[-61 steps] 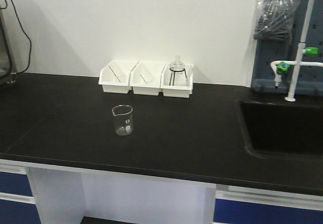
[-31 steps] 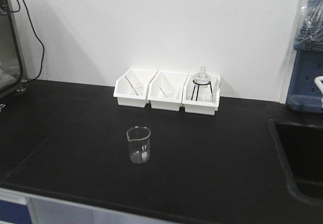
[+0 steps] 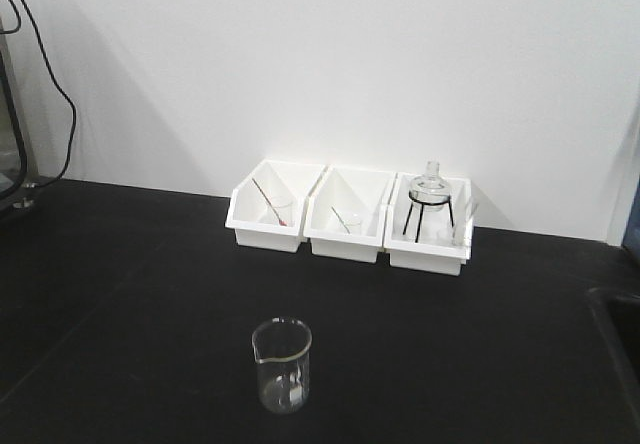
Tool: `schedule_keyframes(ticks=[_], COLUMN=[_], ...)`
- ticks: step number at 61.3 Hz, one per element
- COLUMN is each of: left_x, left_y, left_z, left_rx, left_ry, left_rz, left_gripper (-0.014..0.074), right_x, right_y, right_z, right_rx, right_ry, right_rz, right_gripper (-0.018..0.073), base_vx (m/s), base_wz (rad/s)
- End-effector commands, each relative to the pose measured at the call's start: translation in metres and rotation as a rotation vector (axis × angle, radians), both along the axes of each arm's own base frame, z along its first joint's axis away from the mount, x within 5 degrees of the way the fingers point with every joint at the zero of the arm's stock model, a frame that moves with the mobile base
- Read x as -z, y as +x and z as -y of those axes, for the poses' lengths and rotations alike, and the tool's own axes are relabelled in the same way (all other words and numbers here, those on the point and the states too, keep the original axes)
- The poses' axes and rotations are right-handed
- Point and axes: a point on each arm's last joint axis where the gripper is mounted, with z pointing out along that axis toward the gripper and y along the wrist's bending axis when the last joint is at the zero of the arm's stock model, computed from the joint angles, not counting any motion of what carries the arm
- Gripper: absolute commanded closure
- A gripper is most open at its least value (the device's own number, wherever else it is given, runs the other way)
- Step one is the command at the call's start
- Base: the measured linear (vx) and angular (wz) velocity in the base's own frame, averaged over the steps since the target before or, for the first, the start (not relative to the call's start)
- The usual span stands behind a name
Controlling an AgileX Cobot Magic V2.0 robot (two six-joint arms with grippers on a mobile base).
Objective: Grab transparent chemical and place on left bench
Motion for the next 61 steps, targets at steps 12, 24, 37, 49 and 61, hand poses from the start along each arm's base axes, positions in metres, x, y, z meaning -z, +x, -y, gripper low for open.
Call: schedule_keyframes(ticks=[12, 24, 37, 49, 61], left_x=[-0.0027, -0.0027, -0.0027, -0.0027, -0.0027], left_y=[-0.0015, -0.0015, -0.0015, -0.0015, -0.0015], left_z=[-0.0002, -0.0002, -0.0002, -0.0002, -0.0002], left_rx=[0.001, 0.001, 0.001, 0.001, 0.001], left_ry=[-0.014, -0.014, -0.014, -0.014, -0.014], left_rz=[0.081, 0.081, 0.081, 0.081, 0.081], left_gripper=[0.0600, 0.0600, 0.0600, 0.0600, 0.0600], right_x=[-0.0160, -0.0160, -0.0160, -0.0160, -0.0178], right_y=[0.0008, 0.0008, 0.0008, 0.0008, 0.0011], right_z=[-0.0028, -0.0028, -0.0028, -0.0028, -0.0039], right_rx=[-0.030, -0.030, -0.030, -0.030, -0.042], right_ry=[-0.002, -0.002, -0.002, -0.002, 0.000], right_rz=[0.092, 0.092, 0.092, 0.092, 0.112], right_gripper=[0.0549, 0.0549, 0.0549, 0.0549, 0.0549], base_vx=[0.27, 0.21, 0.15, 0.10, 0.04], base_wz=[0.05, 0.02, -0.02, 0.00, 0.01])
